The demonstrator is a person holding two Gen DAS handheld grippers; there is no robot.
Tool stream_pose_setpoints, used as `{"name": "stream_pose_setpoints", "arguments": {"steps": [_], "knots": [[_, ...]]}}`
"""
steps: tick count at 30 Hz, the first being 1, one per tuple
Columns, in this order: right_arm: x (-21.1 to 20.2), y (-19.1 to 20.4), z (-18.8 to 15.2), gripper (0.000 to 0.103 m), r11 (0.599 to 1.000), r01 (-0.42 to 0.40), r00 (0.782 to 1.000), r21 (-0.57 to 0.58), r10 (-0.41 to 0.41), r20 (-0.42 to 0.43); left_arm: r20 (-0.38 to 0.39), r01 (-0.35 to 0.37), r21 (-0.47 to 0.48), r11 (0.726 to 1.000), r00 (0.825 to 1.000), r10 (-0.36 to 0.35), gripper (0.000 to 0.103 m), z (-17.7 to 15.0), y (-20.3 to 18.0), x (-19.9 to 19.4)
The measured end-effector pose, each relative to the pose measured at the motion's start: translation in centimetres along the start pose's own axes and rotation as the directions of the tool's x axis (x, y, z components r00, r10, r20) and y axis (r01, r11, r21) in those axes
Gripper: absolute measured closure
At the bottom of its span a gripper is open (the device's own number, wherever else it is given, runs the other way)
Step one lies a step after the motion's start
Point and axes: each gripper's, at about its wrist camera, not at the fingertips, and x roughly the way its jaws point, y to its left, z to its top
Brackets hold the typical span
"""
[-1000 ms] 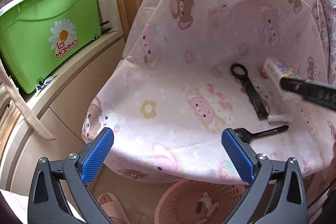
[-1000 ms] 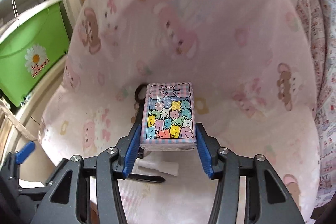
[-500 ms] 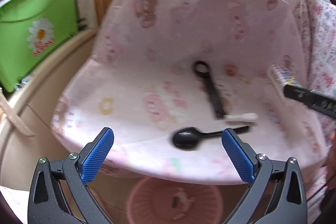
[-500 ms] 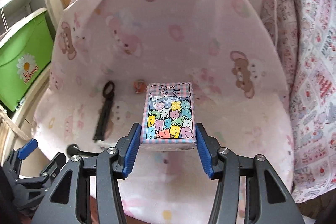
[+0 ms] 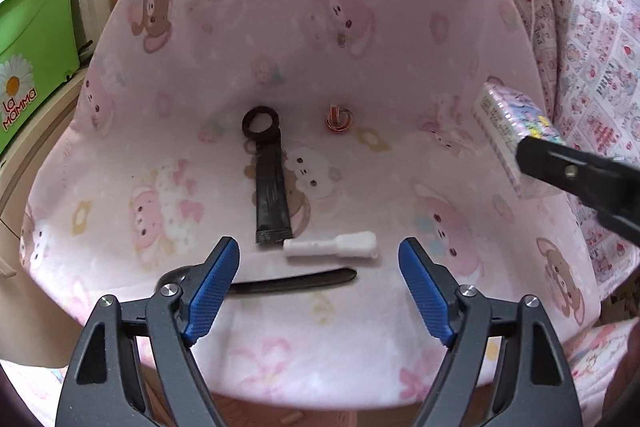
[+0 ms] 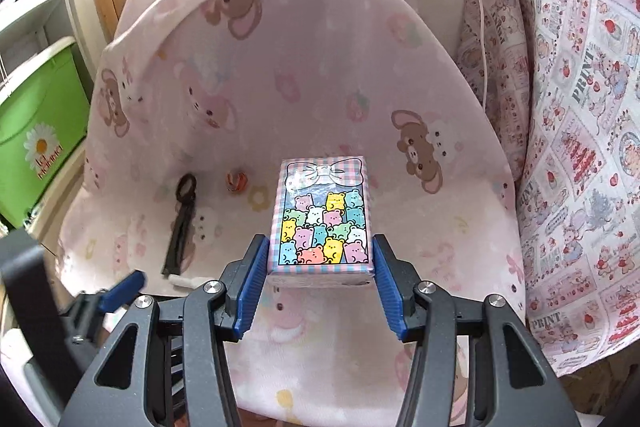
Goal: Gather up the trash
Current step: 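Grasp the white tube with the left tool while the right tool holds the box, then carry the tube and tissue box down over the pink wastebasket with both tools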
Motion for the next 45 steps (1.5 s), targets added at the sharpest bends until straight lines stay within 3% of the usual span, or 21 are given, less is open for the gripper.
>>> {"name": "stream_pose_setpoints", "arguments": {"steps": [4,5,7,9,13,21,27,33,38,40,45], "knots": [[-0.2,0.2,0.3,0.049,1.0,0.001,1.0,-0.013,-0.001,0.007,-0.009,-0.028,-0.01,1.0,1.0,0.028,0.026,0.3,-0.1,1.1],[-0.2,0.2,0.3,0.049,1.0,-0.003,1.0,-0.015,0.003,0.006,-0.017,-0.013,-0.02,1.0,1.0,0.013,0.041,0.3,0.0,1.2],[-0.4,0.4,0.3,0.049,1.0,-0.013,1.0,-0.017,0.013,0.007,-0.012,-0.01,-0.018,1.0,1.0,0.01,0.052,0.5,0.0,1.0],[-0.6,0.5,0.3,0.049,1.0,-0.016,1.0,-0.02,0.016,0.014,0.005,0.017,-0.009,1.0,1.0,-0.017,0.052,0.8,0.0,0.5],[-0.8,0.7,0.3,0.049,1.0,-0.013,1.0,-0.027,0.013,0.021,0.079,-0.01,0.026,1.0,0.997,0.008,0.052,1.2,0.2,-1.3],[-1.3,1.7,-0.6,0.049,0.999,-0.014,0.999,-0.045,0.015,0.039,0.153,-0.005,-0.051,0.999,0.988,0.012,0.052,1.7,4.1,-5.0],[-1.9,4.1,-1.9,0.049,0.992,-0.027,0.998,-0.124,0.033,0.047,0.186,-0.017,-0.077,0.997,0.982,0.031,0.052,1.5,6.6,-7.4],[-3.4,5.7,-2.8,0.049,0.982,-0.099,0.992,-0.162,0.111,0.067,0.157,-0.005,-0.063,0.998,0.987,0.015,0.052,0.3,8.1,-8.7],[-3.5,8.1,-4.7,0.049,0.955,-0.108,0.991,-0.276,0.126,0.049,0.064,0.057,-0.107,0.993,0.997,-0.05,0.052,-0.5,10.4,-8.8],[-3.5,8.6,-5.4,0.049,0.944,-0.178,0.982,-0.279,0.189,0.011,0.041,0.066,-0.13,0.989,0.997,-0.062,0.052,-1.0,11.4,-8.9],[-4.9,10.2,-7.2,0.049,0.911,-0.224,0.971,-0.347,0.241,0.006,0.052,0.055,-0.111,0.992,0.997,-0.049,0.052,-1.9,12.2,-10.4]]}}
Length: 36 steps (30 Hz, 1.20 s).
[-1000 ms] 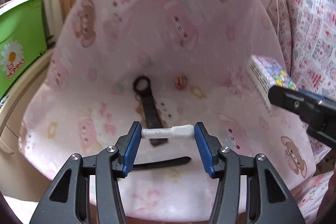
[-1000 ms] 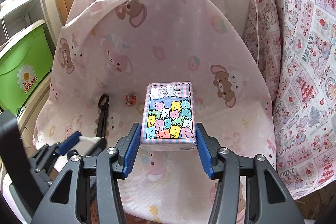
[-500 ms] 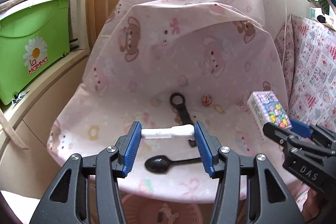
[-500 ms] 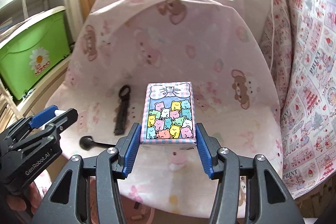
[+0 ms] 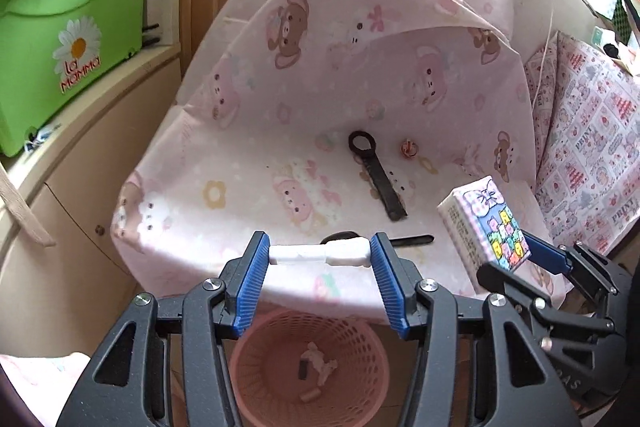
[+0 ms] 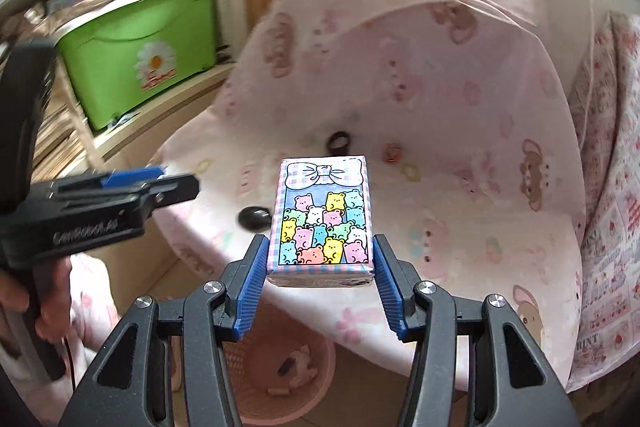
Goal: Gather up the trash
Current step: 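Carry the tube and tissue box down over the pink wastebasket with both tools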
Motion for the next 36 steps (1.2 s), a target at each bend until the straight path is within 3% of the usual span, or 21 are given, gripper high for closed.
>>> {"name": "stream_pose_setpoints", "arguments": {"steps": [3,12,23,30,36], "knots": [[-0.2,1.1,-0.5,0.049,1.0,-0.012,1.0,-0.028,0.011,-0.01,-0.006,0.0,0.018,1.0,1.0,0.0,0.052,-0.6,0.1,-0.5],[-0.7,2.3,-2.0,0.049,0.988,-0.145,0.986,-0.047,0.141,-0.087,-0.094,0.004,0.013,1.0,0.996,-0.003,0.052,-2.2,1.0,0.1],[0.8,4.6,-4.3,0.049,0.968,-0.22,0.959,-0.121,0.191,-0.211,-0.242,-0.022,-0.029,0.999,0.97,0.014,0.052,-4.6,2.5,2.6],[4.6,4.5,-6.2,0.049,0.977,-0.182,0.932,-0.107,0.137,-0.336,-0.354,-0.074,-0.032,0.997,0.934,0.058,0.052,-6.9,3.4,5.9],[8.1,4.3,-8.3,0.049,0.983,-0.162,0.895,-0.084,0.111,-0.432,-0.486,-0.104,-0.035,0.994,0.871,0.074,0.052,-9.6,4.2,10.3]]}}
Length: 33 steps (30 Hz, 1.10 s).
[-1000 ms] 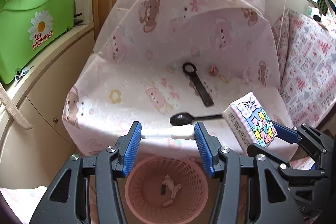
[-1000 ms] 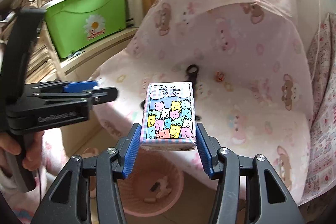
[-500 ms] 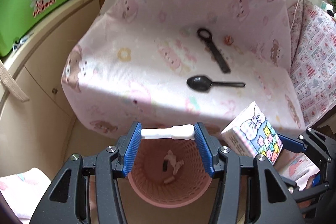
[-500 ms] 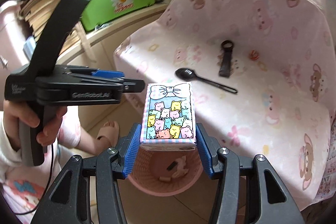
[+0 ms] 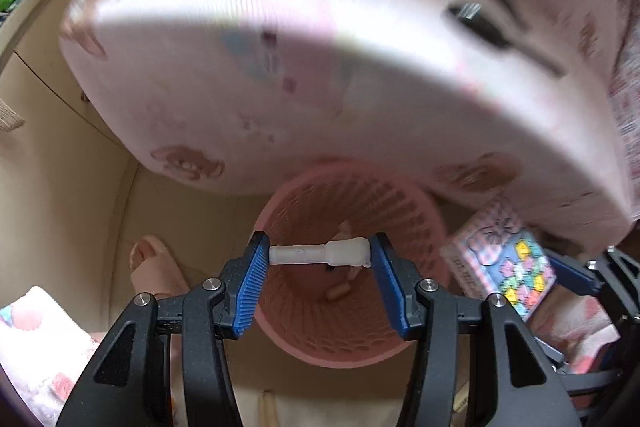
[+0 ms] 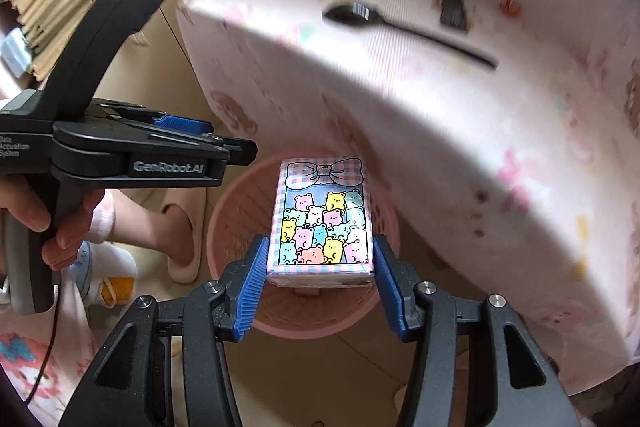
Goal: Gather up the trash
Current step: 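Carry the tube and tissue box down over the pink wastebasket with both tools, then open both tools to drop the tube and box into the basket, then raise both tools back toward the spoon and scissors on the seat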
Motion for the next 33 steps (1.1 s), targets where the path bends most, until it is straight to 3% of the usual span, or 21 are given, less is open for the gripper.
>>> {"name": "stream_pose_setpoints", "arguments": {"steps": [5,9,16,21,26,27,29,31,33], "knots": [[3.7,-0.2,-0.6,0.049,1.0,0.021,0.996,-0.007,-0.022,-0.092,-0.097,0.012,-0.047,0.999,0.995,-0.017,0.052,-0.8,1.1,3.4],[6.0,-0.5,-1.1,0.049,0.999,0.033,0.988,-0.004,-0.033,-0.15,-0.122,-0.005,-0.044,0.999,0.993,0.0,0.052,-1.4,1.3,4.3],[8.9,-0.6,-1.4,0.049,0.998,0.06,0.977,0.001,-0.058,-0.203,-0.203,-0.012,-0.032,0.999,0.979,0.005,0.052,-1.9,0.8,6.7],[9.5,0.1,-1.9,0.049,0.993,0.105,0.974,-0.044,-0.112,-0.197,-0.221,-0.038,-0.01,0.999,0.975,0.035,0.052,-2.3,0.6,8.1],[9.9,0.2,-2.2,0.049,0.995,0.097,0.973,-0.031,-0.101,-0.209,-0.242,-0.039,-0.025,0.999,0.97,0.032,0.051,-2.3,0.8,8.6],[10.0,0.2,-2.2,0.049,0.994,0.1,0.972,-0.034,-0.105,-0.21,-0.246,-0.041,-0.024,0.999,0.969,0.034,0.049,-2.3,0.8,8.6],[10.0,0.2,-2.2,0.044,0.994,0.101,0.971,-0.038,-0.107,-0.214,-0.246,-0.044,-0.024,0.999,0.969,0.037,0.032,-2.4,0.7,8.6],[9.9,0.2,-2.1,0.035,0.994,0.1,0.971,-0.033,-0.104,-0.214,-0.23,-0.051,-0.019,0.998,0.972,0.046,0.028,-2.3,0.5,8.1],[9.7,0.0,-2.0,0.033,0.995,0.099,0.972,-0.027,-0.103,-0.211,-0.218,-0.061,-0.017,0.998,0.974,0.056,0.028,-2.1,0.4,7.7]]}}
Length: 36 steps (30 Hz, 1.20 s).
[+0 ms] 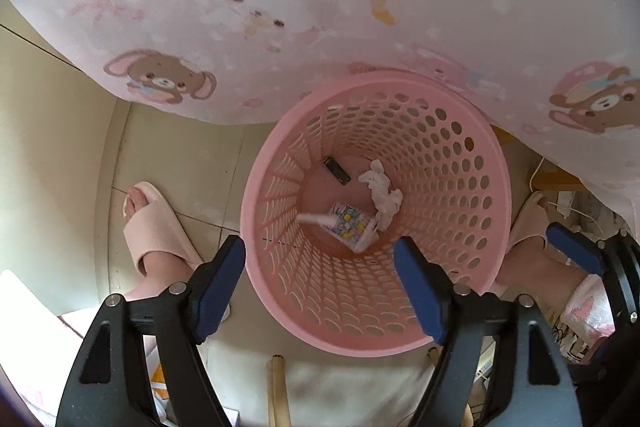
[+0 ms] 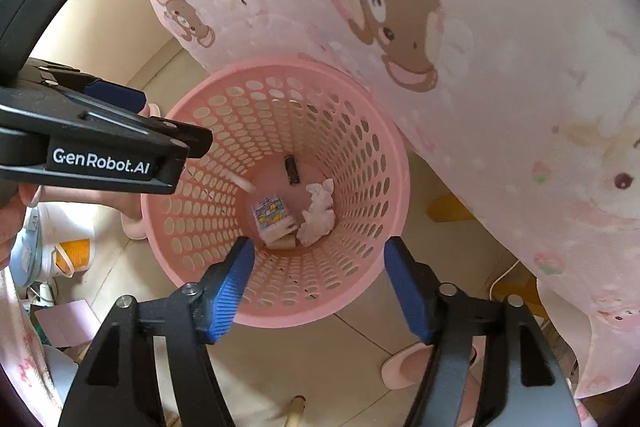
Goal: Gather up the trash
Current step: 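Raise both tools back toward the spoon and scissors on the seat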
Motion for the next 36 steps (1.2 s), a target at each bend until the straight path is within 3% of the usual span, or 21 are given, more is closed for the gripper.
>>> {"name": "stream_pose_setpoints", "arguments": {"steps": [7,9,12,17,20,23,27,29,32,36], "knots": [[-1.4,-0.4,0.3,0.033,0.999,0.038,0.999,0.005,-0.038,0.021,0.152,-0.033,-0.026,0.999,0.988,0.037,0.026,0.4,0.9,-4.0],[-3.2,-0.4,0.4,0.033,0.997,0.074,0.995,0.002,-0.074,0.066,0.196,-0.045,-0.034,0.998,0.979,0.051,0.026,0.6,1.0,-5.4],[-7.0,-0.6,0.3,0.033,0.996,0.085,0.983,0.017,-0.087,0.164,0.312,-0.067,-0.034,0.997,0.947,0.074,0.026,0.6,1.0,-8.7],[-12.3,-1.3,-0.4,0.028,0.994,0.086,0.948,0.068,-0.103,0.301,0.504,-0.095,-0.038,0.995,0.858,0.101,0.019,0.1,1.0,-13.9],[-14.7,-1.0,-0.2,0.028,0.995,0.087,0.933,0.045,-0.097,0.345,0.559,-0.09,-0.042,0.995,0.824,0.098,0.018,-0.2,1.2,-15.5],[-17.2,-1.5,-0.2,0.02,0.994,0.081,0.9,0.073,-0.105,0.422,0.599,-0.084,-0.045,0.995,0.795,0.094,0.013,-0.5,1.3,-16.6],[-19.2,-2.6,0.0,0.02,0.988,0.083,0.862,0.132,-0.137,0.488,0.654,-0.098,-0.052,0.994,0.749,0.108,0.009,-0.7,1.1,-18.1],[-20.1,-4.0,0.1,0.018,0.983,0.083,0.846,0.167,-0.158,0.51,0.678,-0.107,-0.05,0.993,0.726,0.113,0.001,-0.9,0.8,-18.7],[-21.1,-5.5,0.2,0.018,0.972,0.064,0.828,0.226,-0.178,0.531,0.687,-0.11,-0.063,0.992,0.716,0.123,0.001,-1.1,0.5,-19.4],[-22.4,-7.5,-0.2,0.017,0.957,-0.029,0.798,0.289,-0.152,0.583,0.705,-0.095,-0.062,0.994,0.7,0.111,0.001,-1.4,0.4,-20.1]]}}
